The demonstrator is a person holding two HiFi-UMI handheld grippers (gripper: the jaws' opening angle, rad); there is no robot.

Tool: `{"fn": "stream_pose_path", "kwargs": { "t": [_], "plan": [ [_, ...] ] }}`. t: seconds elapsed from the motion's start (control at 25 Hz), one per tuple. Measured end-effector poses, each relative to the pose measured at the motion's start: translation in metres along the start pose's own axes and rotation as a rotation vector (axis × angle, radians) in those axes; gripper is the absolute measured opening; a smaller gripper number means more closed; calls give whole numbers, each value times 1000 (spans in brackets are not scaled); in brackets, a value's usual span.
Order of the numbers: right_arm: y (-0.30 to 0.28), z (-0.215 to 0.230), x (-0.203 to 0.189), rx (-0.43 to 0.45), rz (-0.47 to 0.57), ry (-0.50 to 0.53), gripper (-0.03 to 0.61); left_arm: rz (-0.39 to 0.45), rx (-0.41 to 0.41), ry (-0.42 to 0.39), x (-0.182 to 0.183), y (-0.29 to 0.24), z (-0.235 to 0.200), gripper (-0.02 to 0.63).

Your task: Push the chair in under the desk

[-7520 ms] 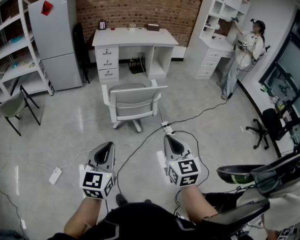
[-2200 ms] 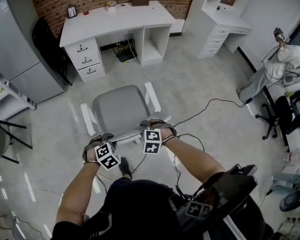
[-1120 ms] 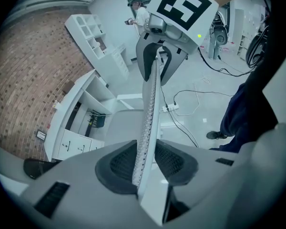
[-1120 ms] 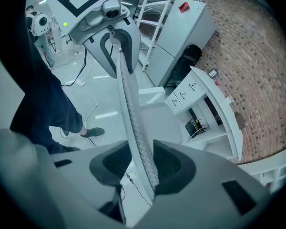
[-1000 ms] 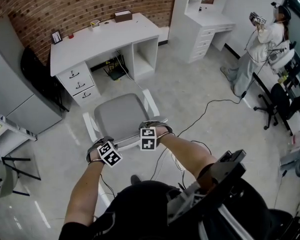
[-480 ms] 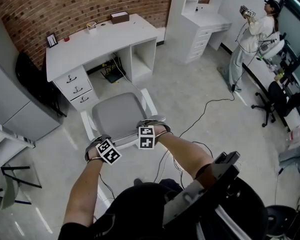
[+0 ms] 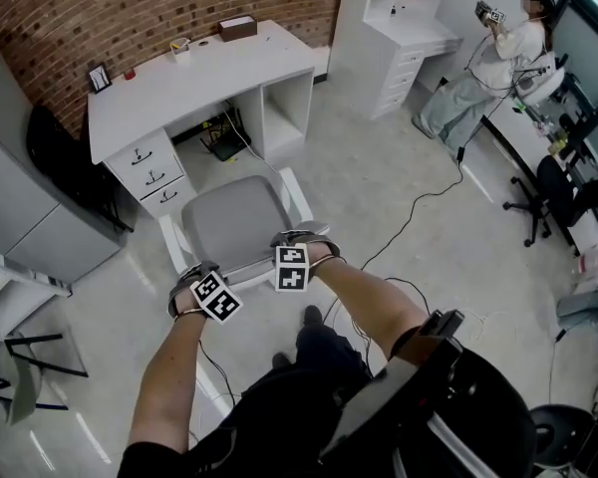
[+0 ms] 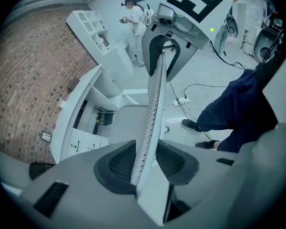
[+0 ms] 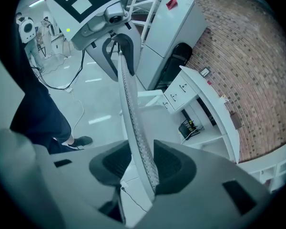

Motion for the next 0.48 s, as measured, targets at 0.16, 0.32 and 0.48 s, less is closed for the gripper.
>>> {"fn": "stream_pose_path", "kwargs": {
  "t": [0.16,0.32,0.48],
  "plan": [
    [-3,14,1,12,13,9,149,-20,0,11,4,-4,-13,137],
    [-9,29,-3,18,16,3,149,-26,25,13,11,-11,-24,143],
    [-17,53,-13,35,2,-3,153,-39,19,25,26,-23,-37,138]
  ]
}}
Point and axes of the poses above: the fingertips, and each gripper's own axes: y backward along the fingers, z to its right, x out of its top, the point moved 4 cm from there along y, backward along the fingers, and after that the axes turned 7 degrees about y, right-handed, at the moved point
